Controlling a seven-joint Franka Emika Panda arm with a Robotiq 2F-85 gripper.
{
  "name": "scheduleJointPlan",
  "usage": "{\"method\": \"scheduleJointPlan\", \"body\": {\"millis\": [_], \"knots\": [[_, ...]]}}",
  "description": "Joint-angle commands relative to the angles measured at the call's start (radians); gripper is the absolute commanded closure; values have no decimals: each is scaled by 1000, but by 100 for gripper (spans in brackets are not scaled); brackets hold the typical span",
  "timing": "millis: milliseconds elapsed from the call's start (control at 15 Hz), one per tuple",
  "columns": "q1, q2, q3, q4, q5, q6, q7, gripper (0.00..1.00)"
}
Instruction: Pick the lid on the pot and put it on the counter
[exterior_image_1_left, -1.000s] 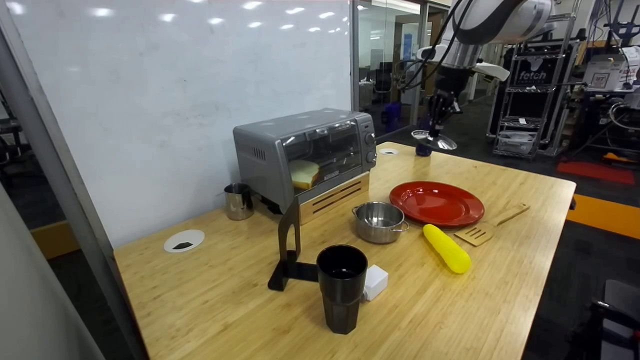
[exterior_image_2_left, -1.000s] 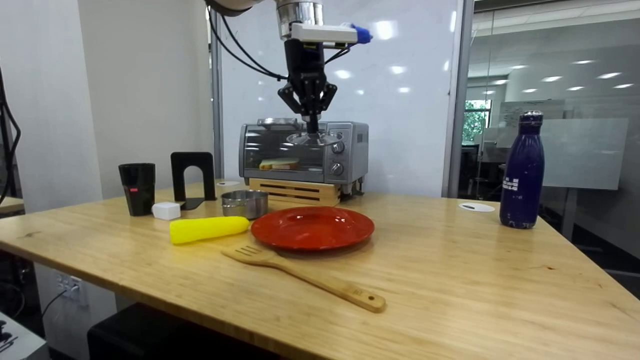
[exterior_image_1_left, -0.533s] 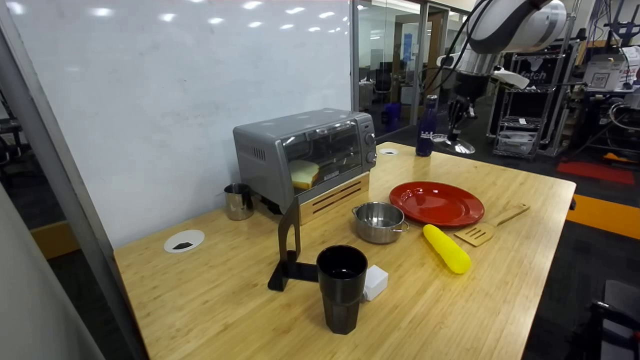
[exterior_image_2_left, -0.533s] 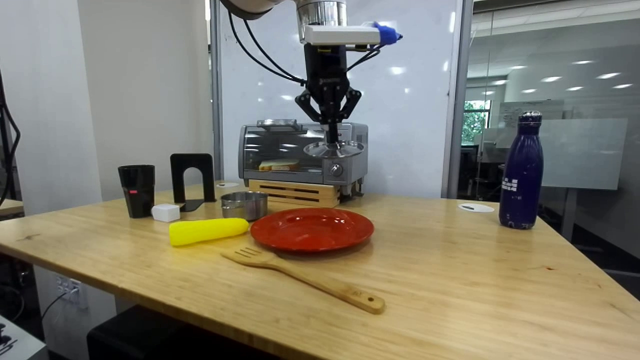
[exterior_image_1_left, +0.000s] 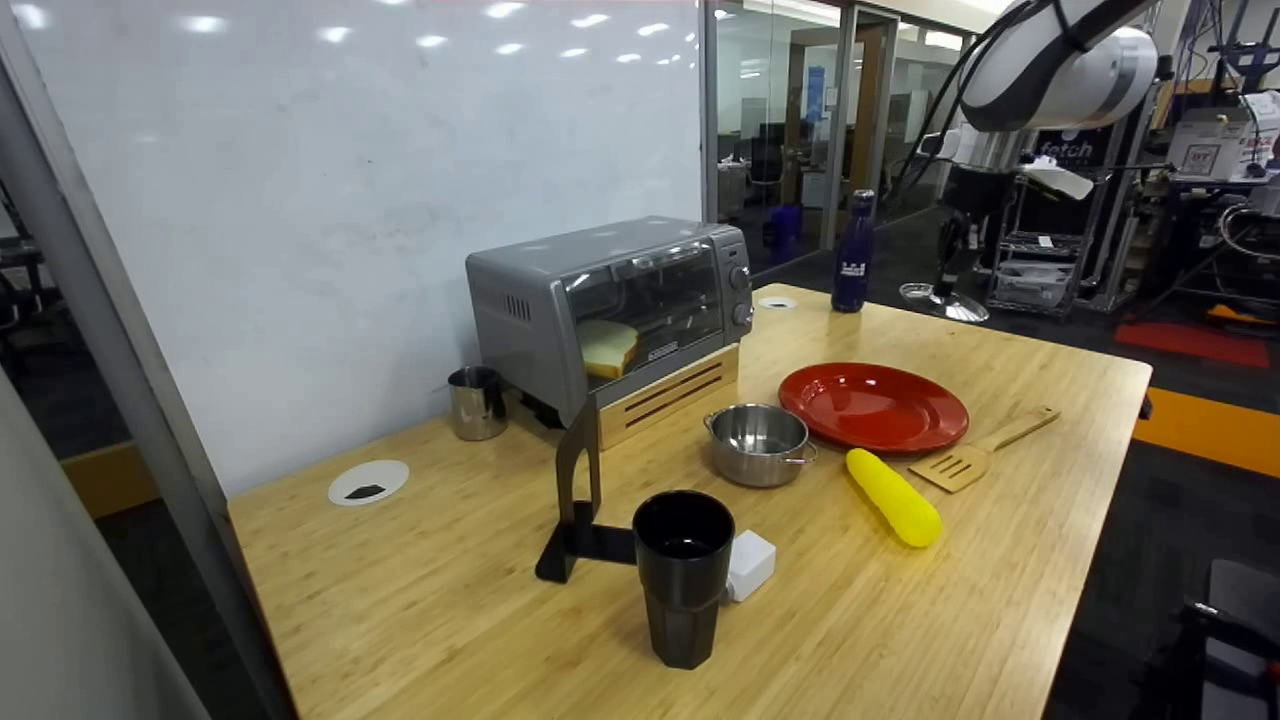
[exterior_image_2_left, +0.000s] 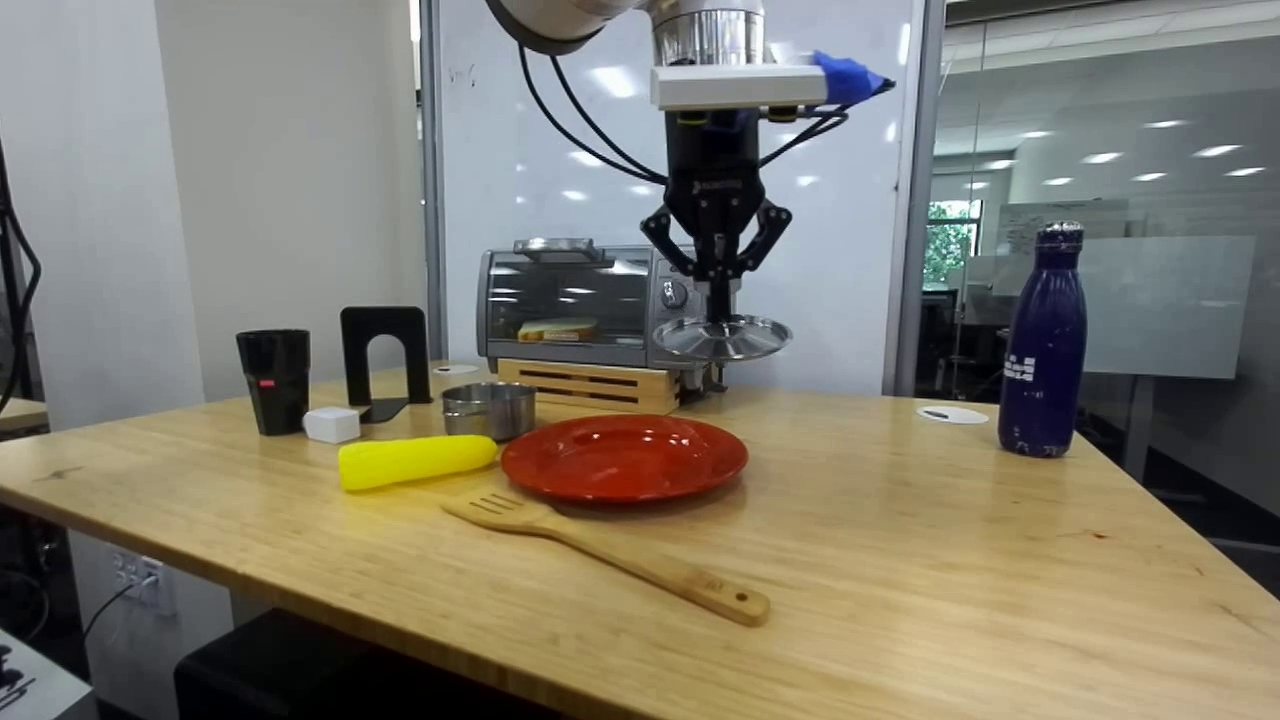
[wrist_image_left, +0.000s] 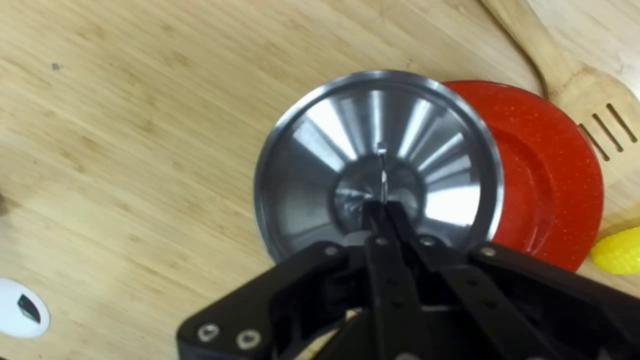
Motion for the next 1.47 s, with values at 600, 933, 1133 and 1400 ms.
{"method": "scheduleJointPlan", "body": {"millis": [600, 933, 1133, 1400], "knots": [[-133, 264, 9, 127, 24, 12, 162, 99], [-160, 301, 21, 149, 18, 15, 205, 99], [-159, 329, 35, 173, 12, 13, 220, 99], [-154, 355, 58, 204, 4, 10, 235, 99]]}}
